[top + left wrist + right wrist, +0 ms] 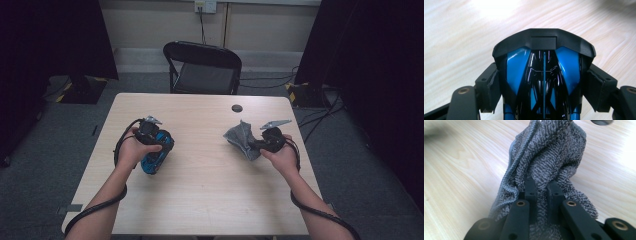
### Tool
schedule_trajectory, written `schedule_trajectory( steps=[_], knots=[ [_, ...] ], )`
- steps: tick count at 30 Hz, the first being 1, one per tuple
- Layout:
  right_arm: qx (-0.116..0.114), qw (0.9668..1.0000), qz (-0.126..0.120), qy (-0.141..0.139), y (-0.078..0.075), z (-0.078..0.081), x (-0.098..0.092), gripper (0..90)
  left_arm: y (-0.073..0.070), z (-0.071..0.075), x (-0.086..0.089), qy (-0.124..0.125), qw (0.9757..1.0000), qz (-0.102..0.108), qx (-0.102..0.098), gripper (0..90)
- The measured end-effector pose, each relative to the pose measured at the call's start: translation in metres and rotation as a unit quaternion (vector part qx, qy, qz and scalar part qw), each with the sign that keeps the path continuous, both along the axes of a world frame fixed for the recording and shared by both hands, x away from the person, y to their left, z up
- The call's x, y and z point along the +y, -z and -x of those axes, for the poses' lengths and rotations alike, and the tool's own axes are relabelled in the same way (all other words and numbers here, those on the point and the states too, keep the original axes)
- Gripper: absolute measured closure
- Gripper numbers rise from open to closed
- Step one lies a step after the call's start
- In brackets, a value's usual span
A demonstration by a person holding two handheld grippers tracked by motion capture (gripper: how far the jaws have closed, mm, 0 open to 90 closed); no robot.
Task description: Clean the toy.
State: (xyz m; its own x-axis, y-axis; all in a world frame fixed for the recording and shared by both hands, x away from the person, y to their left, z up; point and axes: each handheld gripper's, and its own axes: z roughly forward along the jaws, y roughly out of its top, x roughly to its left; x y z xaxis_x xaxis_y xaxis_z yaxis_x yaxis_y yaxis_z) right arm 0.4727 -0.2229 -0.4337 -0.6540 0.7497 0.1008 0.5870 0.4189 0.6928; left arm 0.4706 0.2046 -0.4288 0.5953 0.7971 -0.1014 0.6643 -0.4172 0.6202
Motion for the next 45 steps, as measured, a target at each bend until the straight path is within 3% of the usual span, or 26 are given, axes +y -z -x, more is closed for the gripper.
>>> schedule_trajectory(
  steps=[10, 16, 19, 31, 45],
  knots=[
    [0.002, 0.9998, 0.011, 0.014, 0.012, 0.001, -0.006, 81.1, 0.02, -0.006, -0.008, 0.0, 0.9996, -0.018, 0.022, 25.4],
    [0.002, 0.9998, 0.015, 0.015, 0.023, 0.002, -0.004, 80.0, 0.027, -0.017, -0.017, 0.002, 0.9993, -0.026, 0.028, 25.4],
    [0.0, 0.9997, 0.021, 0.012, 0.029, 0.002, -0.001, 78.4, 0.036, -0.024, -0.019, -0.005, 0.9987, -0.03, 0.042, 25.3],
    [-0.01, 0.9994, 0.03, 0.012, 0.032, 0.0, -0.004, 73.0, 0.05, -0.032, -0.026, -0.01, 0.9983, -0.041, 0.041, 25.2],
    [-0.022, 0.9992, 0.021, 0.024, 0.031, 0.002, -0.009, 57.0, 0.054, -0.031, -0.03, -0.008, 0.9981, -0.054, 0.027, 24.6]
  ],
)
